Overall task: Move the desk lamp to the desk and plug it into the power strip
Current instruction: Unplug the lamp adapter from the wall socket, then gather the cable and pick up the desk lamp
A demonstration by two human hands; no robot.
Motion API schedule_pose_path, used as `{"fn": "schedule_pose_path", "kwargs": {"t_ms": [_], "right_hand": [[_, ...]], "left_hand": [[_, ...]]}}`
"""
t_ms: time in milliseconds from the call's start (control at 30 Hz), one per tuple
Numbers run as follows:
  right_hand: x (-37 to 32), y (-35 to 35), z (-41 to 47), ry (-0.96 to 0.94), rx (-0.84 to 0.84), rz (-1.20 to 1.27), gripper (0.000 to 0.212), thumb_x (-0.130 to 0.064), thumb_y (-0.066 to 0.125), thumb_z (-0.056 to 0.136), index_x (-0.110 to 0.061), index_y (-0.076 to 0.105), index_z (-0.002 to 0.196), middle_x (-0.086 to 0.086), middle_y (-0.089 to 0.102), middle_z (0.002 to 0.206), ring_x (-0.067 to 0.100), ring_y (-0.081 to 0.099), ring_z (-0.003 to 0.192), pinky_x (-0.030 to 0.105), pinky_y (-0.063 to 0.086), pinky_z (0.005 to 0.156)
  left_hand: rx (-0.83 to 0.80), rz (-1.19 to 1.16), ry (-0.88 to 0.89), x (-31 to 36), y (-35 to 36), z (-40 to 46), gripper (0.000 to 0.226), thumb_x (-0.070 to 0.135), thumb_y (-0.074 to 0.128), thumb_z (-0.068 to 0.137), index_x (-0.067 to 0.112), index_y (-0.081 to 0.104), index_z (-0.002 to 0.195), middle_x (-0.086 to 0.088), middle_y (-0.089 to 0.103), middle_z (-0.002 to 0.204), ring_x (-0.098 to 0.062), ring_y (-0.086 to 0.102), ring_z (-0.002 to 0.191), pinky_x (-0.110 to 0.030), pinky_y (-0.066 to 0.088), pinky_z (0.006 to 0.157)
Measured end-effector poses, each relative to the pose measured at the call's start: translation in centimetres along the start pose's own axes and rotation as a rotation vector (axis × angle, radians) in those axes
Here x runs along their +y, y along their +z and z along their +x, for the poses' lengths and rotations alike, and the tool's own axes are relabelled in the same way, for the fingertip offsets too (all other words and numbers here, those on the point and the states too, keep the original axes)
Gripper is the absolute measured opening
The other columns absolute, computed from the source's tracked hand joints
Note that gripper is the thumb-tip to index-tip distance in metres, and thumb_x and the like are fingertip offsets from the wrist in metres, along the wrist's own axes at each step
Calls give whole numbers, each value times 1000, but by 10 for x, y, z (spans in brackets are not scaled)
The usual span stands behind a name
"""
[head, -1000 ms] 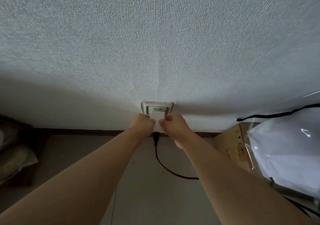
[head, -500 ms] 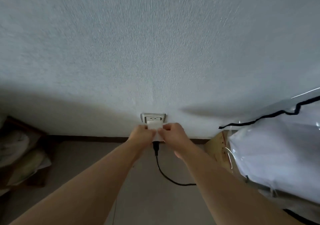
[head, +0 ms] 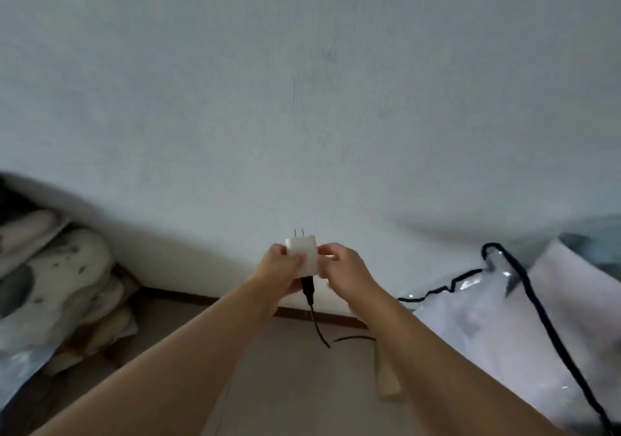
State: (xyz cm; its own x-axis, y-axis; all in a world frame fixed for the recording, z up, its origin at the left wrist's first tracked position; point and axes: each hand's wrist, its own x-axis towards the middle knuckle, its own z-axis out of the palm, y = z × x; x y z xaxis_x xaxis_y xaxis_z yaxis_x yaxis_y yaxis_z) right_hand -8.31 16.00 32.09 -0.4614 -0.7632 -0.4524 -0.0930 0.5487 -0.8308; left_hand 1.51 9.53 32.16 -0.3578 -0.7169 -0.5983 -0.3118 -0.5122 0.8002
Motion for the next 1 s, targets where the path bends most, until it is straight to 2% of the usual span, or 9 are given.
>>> {"fn": "schedule_pose_path", "kwargs": {"t_ms": [100,233,367,467,600,700,800,867,1000], "right_hand": [[-29,-17,-40,18,-66,45,35,-10,45,88,-14,53,123,12,62,117,16,57,86,21,42,62],[-66,-33,-90,-47,-197,33,30,-13,36,92,-11,52,117,16,72,104,19,64,79,24,42,68],[-101,-41,-134,-112,-276,-54,33,-27,38,93,-11,56,116,9,73,102,12,66,79,17,43,63],[-123,-42,-166,-174,-342,-124,35,-31,41,91,-10,59,112,0,74,92,6,67,80,19,40,67],[-143,-39,-209,-299,-254,-231,30,-30,52,87,-12,65,108,-2,69,79,4,63,74,17,45,72],[-151,-34,-246,-352,-142,-280,25,-27,56,86,-12,69,101,-2,64,75,6,59,72,19,43,70],[-154,-34,-282,-380,-43,-330,22,-24,58,86,-8,71,95,-5,60,69,-7,50,52,6,36,51],[-152,-37,-301,-363,26,-369,21,-22,60,85,-5,71,92,-8,55,64,-7,44,42,3,30,42],[-140,-54,-338,-284,176,-465,16,-24,64,83,-11,72,88,-11,53,61,-1,43,50,11,31,48]], "left_hand": [[4,-117,55,33,-8,-41,25,15,48,95,4,44,118,-13,58,98,-27,63,88,-37,56,75],[17,-278,146,81,-23,-88,19,17,44,97,4,44,112,-15,58,94,-24,65,80,-33,53,67],[19,-400,217,123,-33,-129,17,13,42,98,1,41,109,-17,56,88,-25,63,71,-33,51,63],[-32,-486,253,145,-41,-158,16,12,41,98,1,38,109,-19,53,91,-27,65,69,-34,52,62],[-125,-579,281,161,-56,-198,18,16,38,99,2,35,110,-20,53,92,-24,69,50,-32,54,55],[-180,-578,296,163,-72,-230,23,18,39,99,1,37,114,-19,57,83,-20,63,49,-27,51,45],[-224,-500,328,166,-86,-258,31,22,36,99,3,39,123,-18,57,78,-14,51,37,-20,42,37],[-256,-466,338,167,-94,-273,32,26,35,99,6,41,124,-16,57,78,-11,46,33,-18,38,36],[-269,-313,400,167,-112,-300,28,35,42,96,12,49,110,-10,55,75,-8,40,32,-16,31,34]]}}
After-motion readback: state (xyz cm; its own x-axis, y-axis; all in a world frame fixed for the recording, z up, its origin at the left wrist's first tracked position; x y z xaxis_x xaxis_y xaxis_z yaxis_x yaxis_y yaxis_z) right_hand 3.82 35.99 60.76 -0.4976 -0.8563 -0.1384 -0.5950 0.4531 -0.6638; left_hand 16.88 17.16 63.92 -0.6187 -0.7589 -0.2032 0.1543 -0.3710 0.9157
